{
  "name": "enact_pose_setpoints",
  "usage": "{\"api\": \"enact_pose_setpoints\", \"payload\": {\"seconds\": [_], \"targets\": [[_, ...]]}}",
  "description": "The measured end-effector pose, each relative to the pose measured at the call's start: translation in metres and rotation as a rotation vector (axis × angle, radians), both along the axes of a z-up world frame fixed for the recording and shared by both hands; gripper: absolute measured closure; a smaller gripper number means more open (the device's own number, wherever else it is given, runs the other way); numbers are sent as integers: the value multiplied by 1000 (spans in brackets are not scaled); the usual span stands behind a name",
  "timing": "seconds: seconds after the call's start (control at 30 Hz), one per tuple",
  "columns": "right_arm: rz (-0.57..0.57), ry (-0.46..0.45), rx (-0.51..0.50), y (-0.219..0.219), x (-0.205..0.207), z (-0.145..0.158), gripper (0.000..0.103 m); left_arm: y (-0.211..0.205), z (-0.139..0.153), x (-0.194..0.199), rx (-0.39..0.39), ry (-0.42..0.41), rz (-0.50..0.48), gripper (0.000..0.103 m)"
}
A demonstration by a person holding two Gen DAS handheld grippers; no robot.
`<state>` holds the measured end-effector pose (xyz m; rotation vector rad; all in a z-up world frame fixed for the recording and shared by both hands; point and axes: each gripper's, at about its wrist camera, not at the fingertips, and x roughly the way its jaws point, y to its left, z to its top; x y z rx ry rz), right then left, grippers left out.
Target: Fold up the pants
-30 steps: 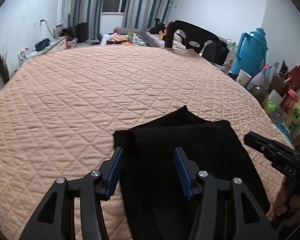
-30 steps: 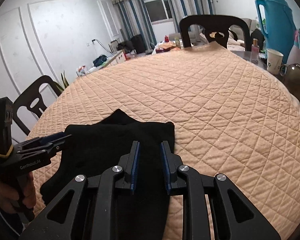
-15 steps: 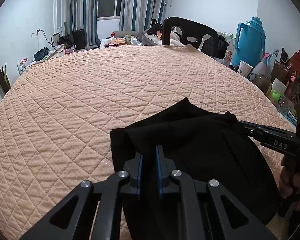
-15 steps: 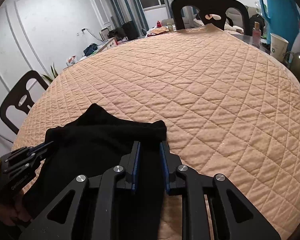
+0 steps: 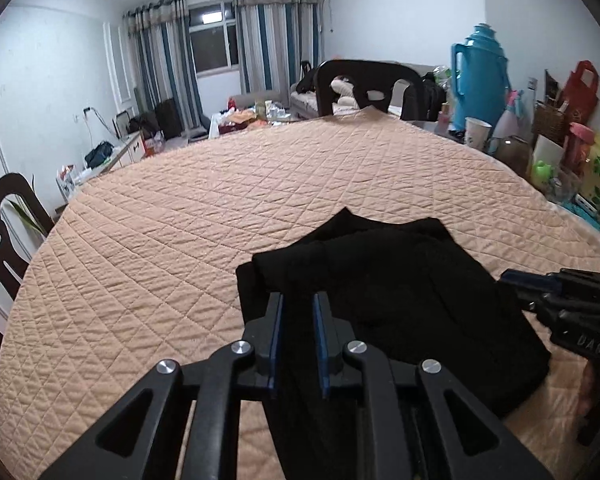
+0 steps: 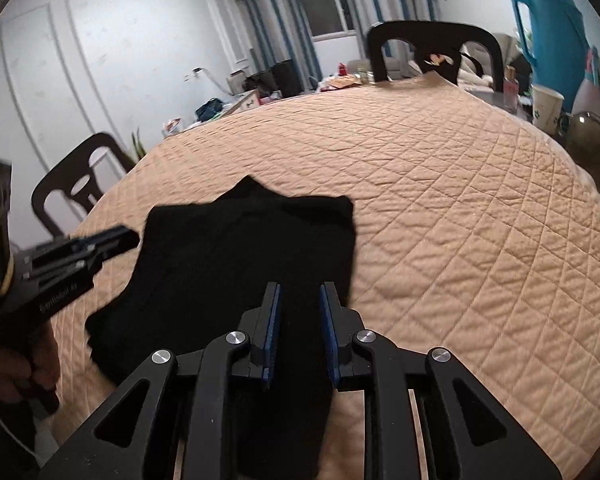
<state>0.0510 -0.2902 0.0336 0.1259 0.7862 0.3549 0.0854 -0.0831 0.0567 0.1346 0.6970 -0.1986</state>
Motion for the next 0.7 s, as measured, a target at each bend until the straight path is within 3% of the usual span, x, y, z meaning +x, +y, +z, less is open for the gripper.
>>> {"api": "enact_pose_setpoints", "payload": {"seconds": [0.23, 0.47, 0.53, 0.6, 0.7], "targets": [[43, 17, -51, 9, -15, -13, 80, -4, -33, -17, -30, 66, -36, 86], [38, 20, -37, 6, -20, -8, 79, 9, -25, -23, -71, 73, -36, 86], [32, 19, -37, 4, -22, -9, 79, 20, -24, -23, -95, 86, -21, 81], [29, 20, -26, 2, -23, -9, 77, 30, -24, -22, -120, 96, -8, 67], [27, 20, -19, 2, -22, -8, 75, 38, -28, -22, -180, 125, -14, 66]]}}
